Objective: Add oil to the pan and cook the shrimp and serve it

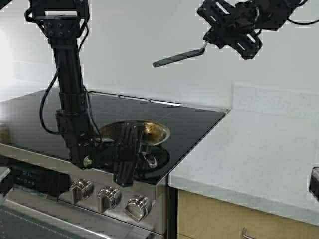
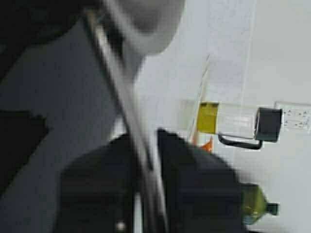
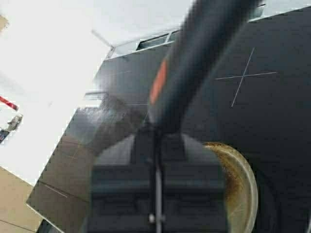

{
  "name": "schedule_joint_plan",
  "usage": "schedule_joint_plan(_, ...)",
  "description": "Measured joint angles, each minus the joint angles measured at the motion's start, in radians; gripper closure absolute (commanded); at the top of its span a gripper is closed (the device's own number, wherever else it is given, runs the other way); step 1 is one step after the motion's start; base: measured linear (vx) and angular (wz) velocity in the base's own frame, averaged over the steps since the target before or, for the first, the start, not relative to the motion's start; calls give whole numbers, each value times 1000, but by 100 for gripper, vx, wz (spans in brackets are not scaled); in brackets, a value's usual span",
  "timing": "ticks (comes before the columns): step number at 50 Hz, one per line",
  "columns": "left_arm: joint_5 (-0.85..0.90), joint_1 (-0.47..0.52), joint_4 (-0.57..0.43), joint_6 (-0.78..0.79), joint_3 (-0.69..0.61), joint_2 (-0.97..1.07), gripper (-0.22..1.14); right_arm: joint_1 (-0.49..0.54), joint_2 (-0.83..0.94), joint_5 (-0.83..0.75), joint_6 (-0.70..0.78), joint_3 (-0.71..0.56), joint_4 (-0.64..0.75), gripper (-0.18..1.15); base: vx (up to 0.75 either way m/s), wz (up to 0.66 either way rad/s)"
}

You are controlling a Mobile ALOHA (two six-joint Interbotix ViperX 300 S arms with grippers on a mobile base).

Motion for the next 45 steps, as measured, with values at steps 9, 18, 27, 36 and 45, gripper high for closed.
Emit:
schedule_joint_plan(9, -9, -3, 12, -15, 31, -9, 85, 3, 0, 0, 2, 0, 2, 90, 0, 0)
schedule_joint_plan(18, -12, -6, 12, -17, 57, -28, 89, 2, 0, 0, 0, 0, 2, 90, 0, 0)
schedule_joint_plan(27, -12, -2, 11, -15, 83, -49, 89, 2, 0, 0, -26, 0, 2, 89, 0, 0)
schedule_joint_plan(36, -9, -3, 12, 8, 163, -103, 89, 0, 80, 0, -156, -38, 5, 90, 0, 0)
schedule_joint_plan(45, -6, -3, 14, 11, 221, -143, 89, 0, 210, -18, -250, -110, 29, 89, 0, 0)
